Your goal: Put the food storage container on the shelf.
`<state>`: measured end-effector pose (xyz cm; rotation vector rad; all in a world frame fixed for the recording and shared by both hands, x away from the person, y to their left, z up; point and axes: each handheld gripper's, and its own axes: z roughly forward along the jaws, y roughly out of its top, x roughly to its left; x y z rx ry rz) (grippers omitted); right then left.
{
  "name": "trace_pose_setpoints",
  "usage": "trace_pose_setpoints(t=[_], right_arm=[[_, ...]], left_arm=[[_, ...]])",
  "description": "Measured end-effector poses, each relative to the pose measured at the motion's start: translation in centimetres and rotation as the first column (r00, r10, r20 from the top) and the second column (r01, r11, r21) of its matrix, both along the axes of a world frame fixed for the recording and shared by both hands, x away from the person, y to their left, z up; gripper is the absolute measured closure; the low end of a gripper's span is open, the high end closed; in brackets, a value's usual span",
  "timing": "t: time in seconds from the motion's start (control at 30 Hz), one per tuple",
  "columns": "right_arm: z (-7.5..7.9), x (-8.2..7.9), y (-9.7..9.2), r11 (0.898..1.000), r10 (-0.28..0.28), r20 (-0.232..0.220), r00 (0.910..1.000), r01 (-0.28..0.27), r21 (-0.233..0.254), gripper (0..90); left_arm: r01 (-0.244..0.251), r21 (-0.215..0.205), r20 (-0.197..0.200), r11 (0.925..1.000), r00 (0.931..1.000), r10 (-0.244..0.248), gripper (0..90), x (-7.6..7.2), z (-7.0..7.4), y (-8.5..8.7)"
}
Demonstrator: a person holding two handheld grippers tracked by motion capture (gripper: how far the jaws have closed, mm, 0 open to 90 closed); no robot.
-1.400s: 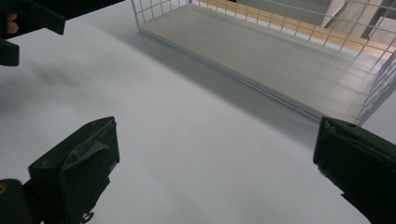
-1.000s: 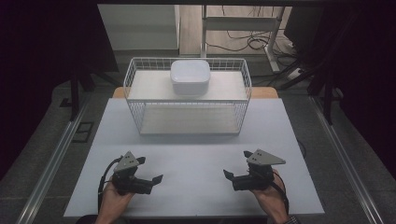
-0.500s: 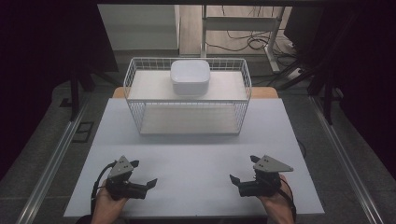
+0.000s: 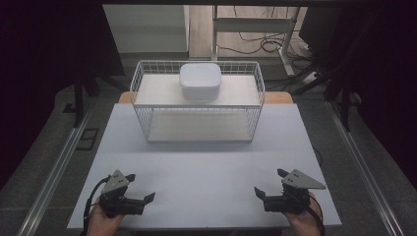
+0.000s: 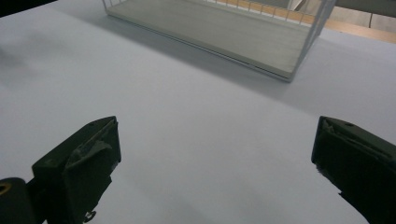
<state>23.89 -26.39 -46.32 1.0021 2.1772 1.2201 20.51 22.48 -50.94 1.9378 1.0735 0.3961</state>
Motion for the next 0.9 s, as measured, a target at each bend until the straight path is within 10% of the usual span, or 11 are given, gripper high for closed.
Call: trace_pose_setpoints(t=[0.9], right_arm=[[-2.5, -1.6, -4.2, 0.993, -0.112, -0.028, 0.9933, 0.111, -0.038, 1.1]], left_arm=[[-0.096, 0.061, 0.011, 0.9935, 0.9954, 0.095, 2.3, -1.4, -1.4, 3.0]])
